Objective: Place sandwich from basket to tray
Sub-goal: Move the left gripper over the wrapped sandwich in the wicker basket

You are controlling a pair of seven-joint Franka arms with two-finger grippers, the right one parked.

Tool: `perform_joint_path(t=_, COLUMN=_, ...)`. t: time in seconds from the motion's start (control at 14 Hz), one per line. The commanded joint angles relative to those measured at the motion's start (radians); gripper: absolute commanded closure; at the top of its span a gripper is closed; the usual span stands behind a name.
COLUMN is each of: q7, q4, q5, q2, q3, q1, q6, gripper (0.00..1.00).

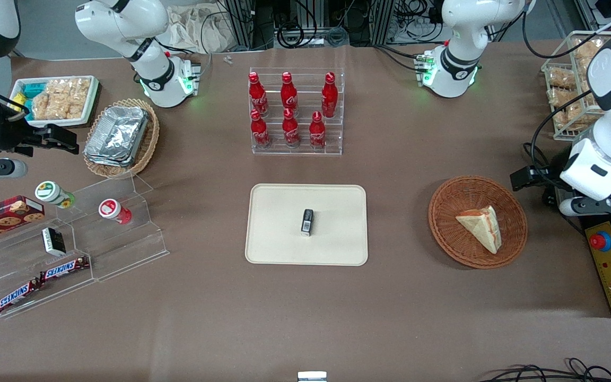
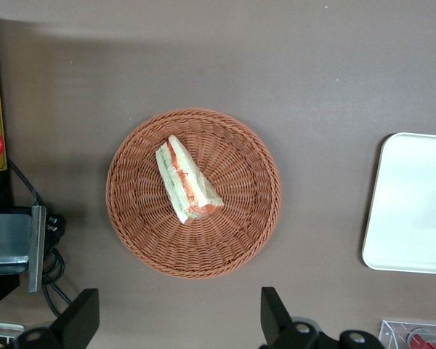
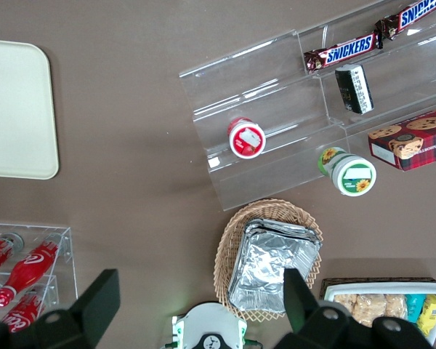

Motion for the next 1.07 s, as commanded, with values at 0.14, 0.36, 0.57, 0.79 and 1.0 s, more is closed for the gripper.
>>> perform_joint_path(t=0.14, q7=0.009, q4=0.079, q5=-0.003, q2=0.018, q3=0.01, q1=-0.015, q6=-0.054, gripper=0.0)
perform_joint_path(t=0.36, q7=0.003, q4=0.035, q5=-0.023, q2=0.017, q3=0.011, q1=-0.009, q6=-0.046, gripper=0.0)
perform_joint_path(t=0.57, q7=-0.096, q4=-0.083, q5=-0.021, q2=0.017, q3=0.013, q1=-0.011, q6=0.05, gripper=0.0)
perform_joint_path(t=0.79, q7=-0.201, q4=-0.253, q5=-0.012, q2=0.009, q3=0.029, q1=-0.004, q6=0.266, gripper=0.0)
perform_joint_path(t=1.0, q7=-0.411, q4=-0.37, q5=0.0, q2=0.018, q3=0.03, q1=-0.006, q6=0.433, gripper=0.0)
